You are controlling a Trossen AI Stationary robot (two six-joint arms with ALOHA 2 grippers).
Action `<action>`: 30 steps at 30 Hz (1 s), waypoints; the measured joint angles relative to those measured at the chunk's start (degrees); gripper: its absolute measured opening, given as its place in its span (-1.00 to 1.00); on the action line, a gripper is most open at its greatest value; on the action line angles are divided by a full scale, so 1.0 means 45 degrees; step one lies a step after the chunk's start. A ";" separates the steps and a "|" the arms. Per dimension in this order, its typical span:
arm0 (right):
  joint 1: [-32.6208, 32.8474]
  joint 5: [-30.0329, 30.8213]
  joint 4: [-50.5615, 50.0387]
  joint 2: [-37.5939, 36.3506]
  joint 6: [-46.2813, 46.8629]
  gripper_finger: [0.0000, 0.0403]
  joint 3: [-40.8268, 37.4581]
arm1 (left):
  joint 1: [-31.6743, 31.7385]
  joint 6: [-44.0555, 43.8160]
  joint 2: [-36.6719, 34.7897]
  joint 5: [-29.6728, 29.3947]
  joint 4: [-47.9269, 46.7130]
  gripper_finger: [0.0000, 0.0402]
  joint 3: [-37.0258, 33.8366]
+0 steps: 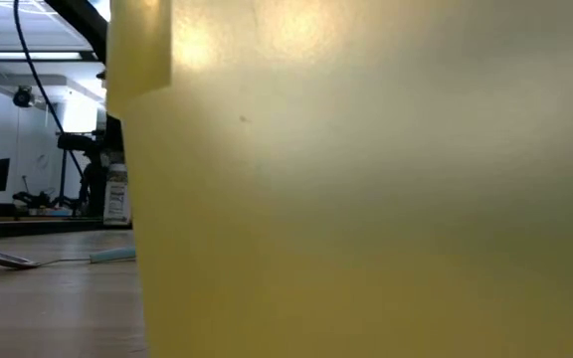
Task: Pick & Place Food Item
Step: Put the white seasoning bottle into the green bin
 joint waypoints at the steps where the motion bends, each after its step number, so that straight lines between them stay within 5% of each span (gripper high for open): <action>1: 0.0000 0.0005 -0.0001 0.0000 -0.0003 0.71 0.0000 | -0.0146 0.0010 -0.0178 0.0029 -0.0002 0.01 0.0000; 14: 0.0000 0.0000 -0.0003 0.0000 -0.0005 0.71 0.0000 | -0.3738 -0.1321 -0.2345 0.0012 0.0016 0.01 0.0015; 30: 0.0000 0.0000 0.0001 0.0000 0.0000 0.71 0.0000 | -0.9266 -0.3399 -0.2313 -0.1542 0.1736 0.00 0.0985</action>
